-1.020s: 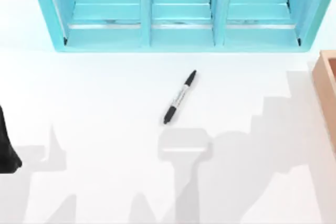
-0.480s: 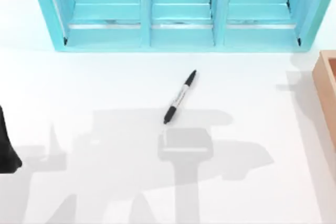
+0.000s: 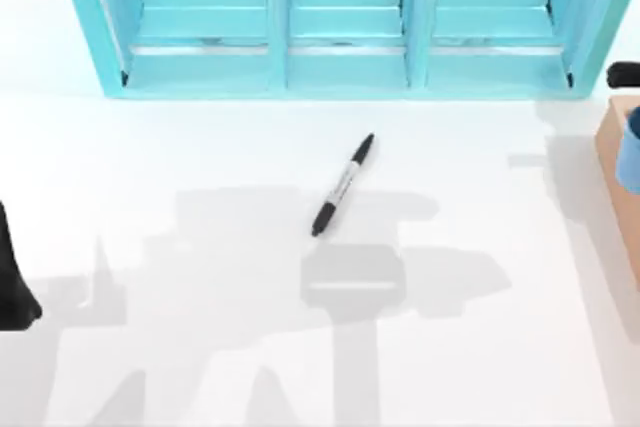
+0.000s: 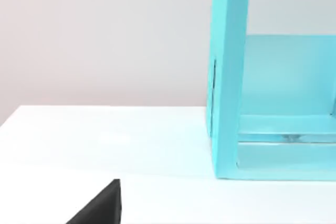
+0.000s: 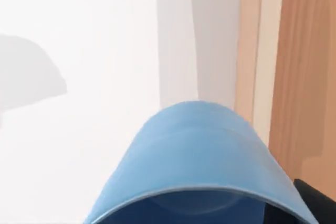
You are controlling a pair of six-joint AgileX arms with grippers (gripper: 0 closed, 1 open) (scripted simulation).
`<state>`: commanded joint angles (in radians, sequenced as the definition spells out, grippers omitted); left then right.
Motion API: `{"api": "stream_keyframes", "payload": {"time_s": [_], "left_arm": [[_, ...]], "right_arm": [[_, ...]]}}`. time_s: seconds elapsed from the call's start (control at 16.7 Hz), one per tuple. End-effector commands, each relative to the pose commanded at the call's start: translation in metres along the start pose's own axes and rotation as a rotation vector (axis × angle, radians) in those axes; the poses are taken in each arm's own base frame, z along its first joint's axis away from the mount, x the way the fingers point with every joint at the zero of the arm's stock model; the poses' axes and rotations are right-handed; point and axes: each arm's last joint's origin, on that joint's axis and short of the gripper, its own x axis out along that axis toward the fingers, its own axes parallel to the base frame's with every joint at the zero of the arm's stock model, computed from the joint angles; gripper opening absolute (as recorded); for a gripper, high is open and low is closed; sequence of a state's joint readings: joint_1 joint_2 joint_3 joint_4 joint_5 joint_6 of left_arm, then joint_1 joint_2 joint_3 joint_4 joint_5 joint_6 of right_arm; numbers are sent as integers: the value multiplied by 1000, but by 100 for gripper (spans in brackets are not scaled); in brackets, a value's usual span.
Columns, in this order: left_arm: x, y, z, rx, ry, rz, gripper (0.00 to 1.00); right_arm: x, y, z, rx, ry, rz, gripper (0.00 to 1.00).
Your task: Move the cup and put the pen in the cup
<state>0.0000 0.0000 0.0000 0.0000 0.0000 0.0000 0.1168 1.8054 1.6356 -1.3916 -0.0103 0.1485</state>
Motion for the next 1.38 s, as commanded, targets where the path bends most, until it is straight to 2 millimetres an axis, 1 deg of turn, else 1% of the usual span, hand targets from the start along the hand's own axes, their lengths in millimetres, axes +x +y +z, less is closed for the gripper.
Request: {"api": "stream_keyframes", "payload": {"time_s": [0.24,0.36,0.42,0.72,0.84,1.14,1.38], "left_arm": [[0,0,0,0,0,0,100],[0,0,0,0,0,0,100],[0,0,0,0,0,0,100],[0,0,0,0,0,0,100],[0,0,0,0,0,0,100],[0,0,0,0,0,0,100],[0,0,0,0,0,0,100]], "right_arm": [[46,51,30,-11,-46,29,0],[64,72,36,-17,-49,39,0],[68,77,37,-18,-49,42,0],[71,76,37,-13,-44,43,0],[80,78,37,-13,-44,42,0],[111,85,38,-18,-52,43,0],[113,85,38,-18,-50,42,0]]}}
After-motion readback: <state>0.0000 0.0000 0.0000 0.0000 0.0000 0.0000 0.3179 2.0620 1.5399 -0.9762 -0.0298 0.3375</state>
